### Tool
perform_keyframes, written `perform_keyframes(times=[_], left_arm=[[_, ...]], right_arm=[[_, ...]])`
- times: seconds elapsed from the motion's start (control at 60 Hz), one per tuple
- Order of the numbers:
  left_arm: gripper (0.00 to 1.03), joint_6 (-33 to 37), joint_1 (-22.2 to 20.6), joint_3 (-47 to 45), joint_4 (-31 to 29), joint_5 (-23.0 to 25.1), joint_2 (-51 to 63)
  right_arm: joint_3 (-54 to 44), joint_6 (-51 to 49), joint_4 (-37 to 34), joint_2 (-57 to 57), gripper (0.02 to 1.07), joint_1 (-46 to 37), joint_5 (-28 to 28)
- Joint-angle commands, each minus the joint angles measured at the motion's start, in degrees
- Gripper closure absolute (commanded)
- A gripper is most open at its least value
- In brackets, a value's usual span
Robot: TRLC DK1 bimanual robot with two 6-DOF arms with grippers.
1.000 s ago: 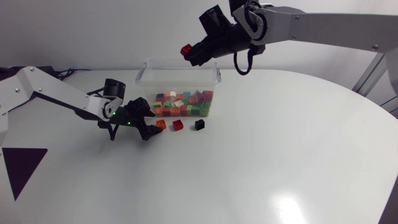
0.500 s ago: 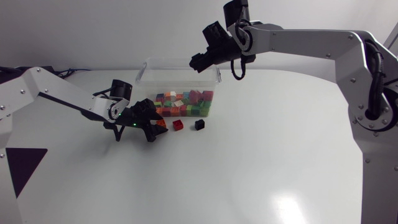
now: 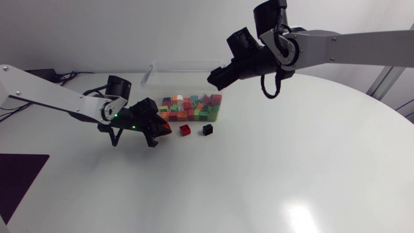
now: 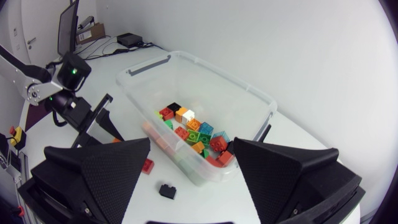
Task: Place the duplo bricks in the container
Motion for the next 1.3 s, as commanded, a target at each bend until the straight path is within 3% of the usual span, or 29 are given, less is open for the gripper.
perform_keyframes(times=[0.0, 0.117, 0.317, 0.517, 0.817, 1.283], left_arm=[[0.76, -0.5, -0.1, -1.2, -2.1, 0.7, -6.4], [0.76, -1.6, -0.1, -0.9, -5.1, 1.1, -12.7], [0.76, -6.0, -0.1, 0.1, -5.1, 2.3, -19.5], [0.76, -12.8, 0.1, 3.0, -0.5, 2.4, -20.2], [0.76, -20.5, 0.0, 8.7, 5.2, 2.4, -17.7], [0.76, -24.5, -0.1, 21.0, 5.7, 1.6, -6.9]], right_arm=[[-5.1, 1.6, 1.3, -0.5, 0.1, 0.7, 0.4], [-8.8, 1.6, 3.9, 0.8, 0.1, 1.6, 1.7], [-11.3, 1.6, 6.2, 4.4, 0.11, 2.8, 3.0], [-11.3, 1.6, 8.7, 9.7, 0.12, 3.1, 3.9], [-8.4, 1.6, 9.5, 16.4, 0.11, 3.3, 4.6], [-4.9, 2.4, 9.3, 21.0, 0.07, 3.6, 5.4]])
